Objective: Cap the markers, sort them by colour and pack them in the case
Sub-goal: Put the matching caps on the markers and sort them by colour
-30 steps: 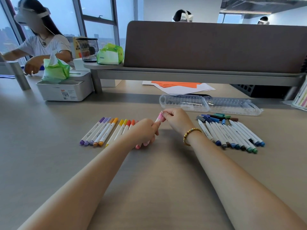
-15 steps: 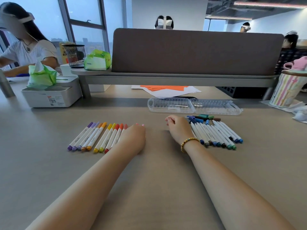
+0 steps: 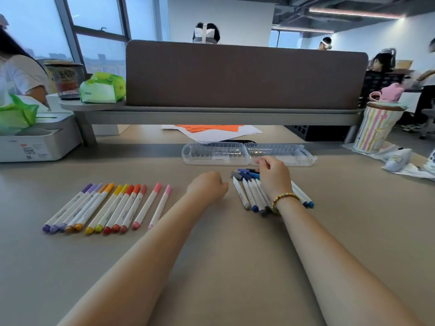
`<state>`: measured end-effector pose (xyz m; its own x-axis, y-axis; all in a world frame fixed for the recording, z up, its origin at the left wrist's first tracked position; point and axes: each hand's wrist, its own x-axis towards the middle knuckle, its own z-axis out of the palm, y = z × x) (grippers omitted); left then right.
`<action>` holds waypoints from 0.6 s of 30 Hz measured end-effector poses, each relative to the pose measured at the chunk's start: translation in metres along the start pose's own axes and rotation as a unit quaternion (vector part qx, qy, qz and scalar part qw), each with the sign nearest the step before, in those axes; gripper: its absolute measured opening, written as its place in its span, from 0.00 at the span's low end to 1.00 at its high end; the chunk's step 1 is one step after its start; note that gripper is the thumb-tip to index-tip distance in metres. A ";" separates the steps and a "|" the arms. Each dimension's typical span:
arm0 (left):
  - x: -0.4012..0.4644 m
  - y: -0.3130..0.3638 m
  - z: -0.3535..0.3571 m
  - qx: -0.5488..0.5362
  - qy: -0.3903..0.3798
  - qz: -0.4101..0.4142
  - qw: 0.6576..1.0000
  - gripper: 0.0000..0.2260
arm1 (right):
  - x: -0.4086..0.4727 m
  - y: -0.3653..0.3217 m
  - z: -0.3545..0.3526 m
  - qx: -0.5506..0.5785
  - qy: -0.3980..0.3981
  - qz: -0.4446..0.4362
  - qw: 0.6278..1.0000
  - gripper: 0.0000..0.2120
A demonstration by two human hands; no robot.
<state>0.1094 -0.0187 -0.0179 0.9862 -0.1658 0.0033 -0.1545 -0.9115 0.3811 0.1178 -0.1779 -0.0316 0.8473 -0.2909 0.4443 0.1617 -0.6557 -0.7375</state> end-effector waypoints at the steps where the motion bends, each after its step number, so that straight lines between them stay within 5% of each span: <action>1: 0.002 0.006 0.006 -0.021 -0.008 -0.004 1.000 0.15 | 0.002 0.006 -0.005 0.000 0.008 0.009 1.000 0.14; 7: 0.021 0.022 0.022 -0.037 -0.032 -0.019 0.999 0.20 | 0.016 0.027 -0.015 -0.014 0.001 0.020 1.000 0.14; 14: 0.040 0.042 0.011 0.010 -0.048 0.081 0.995 0.07 | 0.037 0.026 -0.029 -0.024 -0.154 0.033 0.987 0.11; 18: 0.040 0.052 0.012 0.059 -0.102 0.083 0.990 0.14 | 0.039 0.019 -0.042 -0.082 -0.260 0.039 0.961 0.09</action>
<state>0.1397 -0.0777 -0.0094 0.9160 -0.3783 -0.1335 -0.3311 -0.9008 0.2808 0.1327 -0.2311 -0.0065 0.9988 0.0159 0.0461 0.0420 -0.7597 -0.6489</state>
